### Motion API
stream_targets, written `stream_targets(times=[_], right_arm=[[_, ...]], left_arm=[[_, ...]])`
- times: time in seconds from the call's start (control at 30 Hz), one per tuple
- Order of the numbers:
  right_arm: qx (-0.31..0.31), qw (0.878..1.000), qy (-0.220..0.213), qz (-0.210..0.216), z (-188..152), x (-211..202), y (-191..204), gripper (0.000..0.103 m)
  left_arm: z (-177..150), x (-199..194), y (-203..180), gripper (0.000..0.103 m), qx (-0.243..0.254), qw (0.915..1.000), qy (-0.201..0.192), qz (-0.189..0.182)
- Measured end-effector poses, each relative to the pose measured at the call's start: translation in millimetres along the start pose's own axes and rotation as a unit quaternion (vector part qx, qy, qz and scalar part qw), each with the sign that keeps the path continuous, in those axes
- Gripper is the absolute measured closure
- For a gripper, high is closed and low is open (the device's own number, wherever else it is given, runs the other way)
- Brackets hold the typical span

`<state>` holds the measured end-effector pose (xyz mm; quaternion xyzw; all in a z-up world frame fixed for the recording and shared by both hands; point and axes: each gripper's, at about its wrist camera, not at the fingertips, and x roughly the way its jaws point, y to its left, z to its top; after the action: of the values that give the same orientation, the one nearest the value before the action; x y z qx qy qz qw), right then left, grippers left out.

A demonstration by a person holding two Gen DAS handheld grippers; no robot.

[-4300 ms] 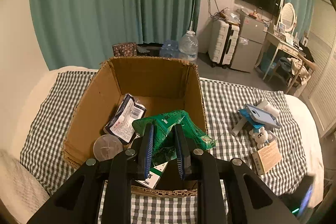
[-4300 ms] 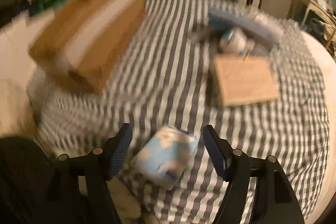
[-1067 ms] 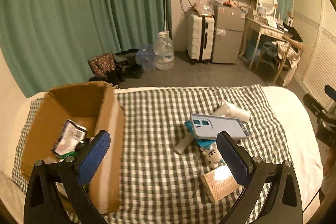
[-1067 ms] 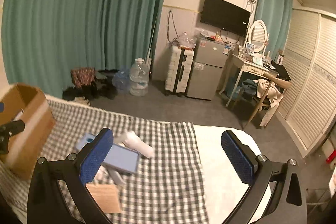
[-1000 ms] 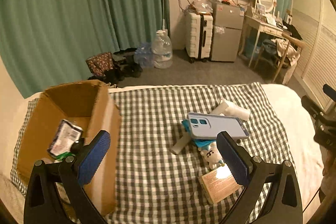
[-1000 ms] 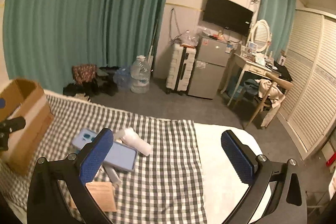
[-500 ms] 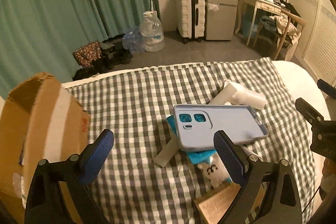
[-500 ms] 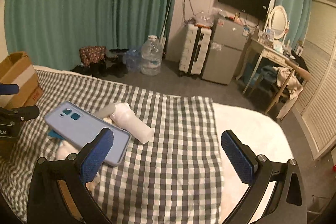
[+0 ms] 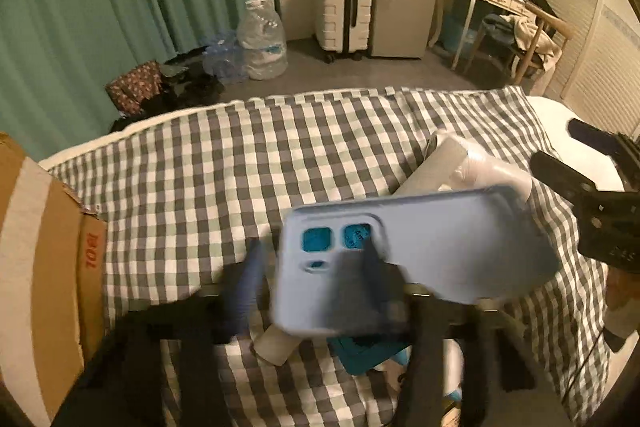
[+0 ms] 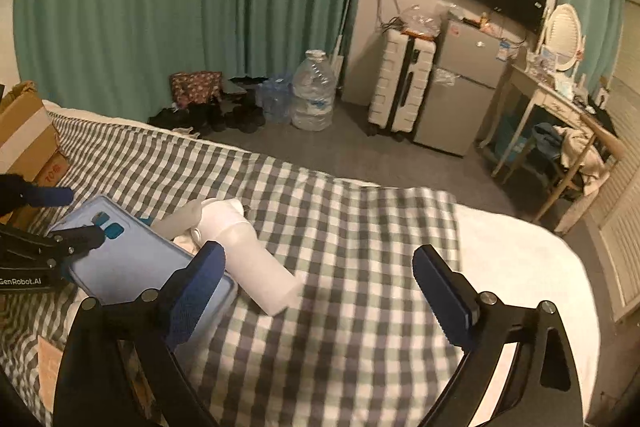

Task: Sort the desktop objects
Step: 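Grasp the light-blue phone case with the left tool while the right grasps the white roll, then carry the phone case and white roll with both tools over the cardboard box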

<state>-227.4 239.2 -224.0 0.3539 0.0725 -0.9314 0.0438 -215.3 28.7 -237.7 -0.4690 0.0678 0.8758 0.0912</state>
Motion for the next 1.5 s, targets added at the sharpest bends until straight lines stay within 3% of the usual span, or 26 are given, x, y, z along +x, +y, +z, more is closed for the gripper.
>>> stream_targets(times=[0.03,0.1,0.27,0.43,0.5,0.57,0.67,0.77,0.87,0.9,0.93,1.0,1.2,1.3,1.4,1.47,1.5], right_arm=[[0.001,1.000,0.003,0.007,-0.4,4.3,0.3,0.008],[0.003,1.000,0.008,0.015,-1.5,12.9,1.4,0.008],[0.010,0.999,0.019,0.041,-8.6,24.2,2.8,0.008],[-0.020,0.998,0.028,0.052,-12.5,30.5,19.4,0.010],[-0.037,0.996,0.039,0.066,-14.6,33.1,30.0,0.020],[-0.054,0.995,0.054,0.067,-19.1,36.7,41.0,0.051],[-0.064,0.994,0.074,0.048,-25.8,40.4,45.9,0.060],[-0.041,0.994,0.082,0.057,-25.7,33.7,41.5,0.065],[-0.013,0.994,0.086,0.063,-22.0,26.0,35.5,0.068],[-0.006,0.994,0.084,0.065,-20.2,22.9,33.4,0.068],[0.001,0.995,0.079,0.067,-18.9,17.2,31.7,0.069],[0.008,0.995,0.070,0.068,-13.4,9.0,28.4,0.070],[0.040,0.996,0.032,0.070,10.2,-17.2,11.4,0.071],[0.047,0.996,0.016,0.072,16.7,-29.4,9.0,0.072],[0.040,0.997,0.005,0.070,21.7,-39.9,9.0,0.072],[0.039,0.997,-0.001,0.070,21.8,-46.1,8.7,0.072],[0.041,0.997,-0.003,0.072,22.6,-48.7,7.9,0.072]], left_arm=[[-1.7,2.4,1.4,0.086,0.001,1.0000,0.005,0.001],[-9.4,5.4,8.6,0.093,-0.003,0.9999,0.013,-0.006],[-20.7,2.6,28.3,0.100,-0.027,0.9992,0.014,-0.028],[-19.8,-3.7,38.2,0.101,-0.044,0.9984,0.010,-0.033],[-17.8,-8.9,40.4,0.101,-0.043,0.9985,0.005,-0.033],[-14.6,-14.4,42.5,0.101,-0.047,0.9984,0.000,-0.032],[-10.3,-14.6,45.9,0.101,-0.055,0.9979,0.003,-0.034],[-15.5,-12.4,48.2,0.100,-0.059,0.9975,0.012,-0.038],[-20.9,-16.2,47.9,0.090,-0.056,0.9981,0.013,-0.023],[-22.2,-17.4,47.9,0.079,-0.054,0.9982,0.013,-0.021],[-23.6,-19.3,48.9,0.061,-0.054,0.9983,0.014,-0.016],[-26.6,-24.7,50.9,0.038,-0.066,0.9974,0.015,-0.024],[-43.4,-27.1,36.9,0.034,-0.094,0.9925,0.045,-0.064],[-43.4,-15.7,35.2,0.034,-0.143,0.9824,0.066,-0.101],[-42.0,-5.5,41.9,0.036,-0.203,0.9662,0.076,-0.140],[-42.1,-2.2,45.2,0.056,-0.228,0.9576,0.076,-0.158],[-41.0,-2.8,46.1,0.072,-0.235,0.9558,0.074,-0.162]])
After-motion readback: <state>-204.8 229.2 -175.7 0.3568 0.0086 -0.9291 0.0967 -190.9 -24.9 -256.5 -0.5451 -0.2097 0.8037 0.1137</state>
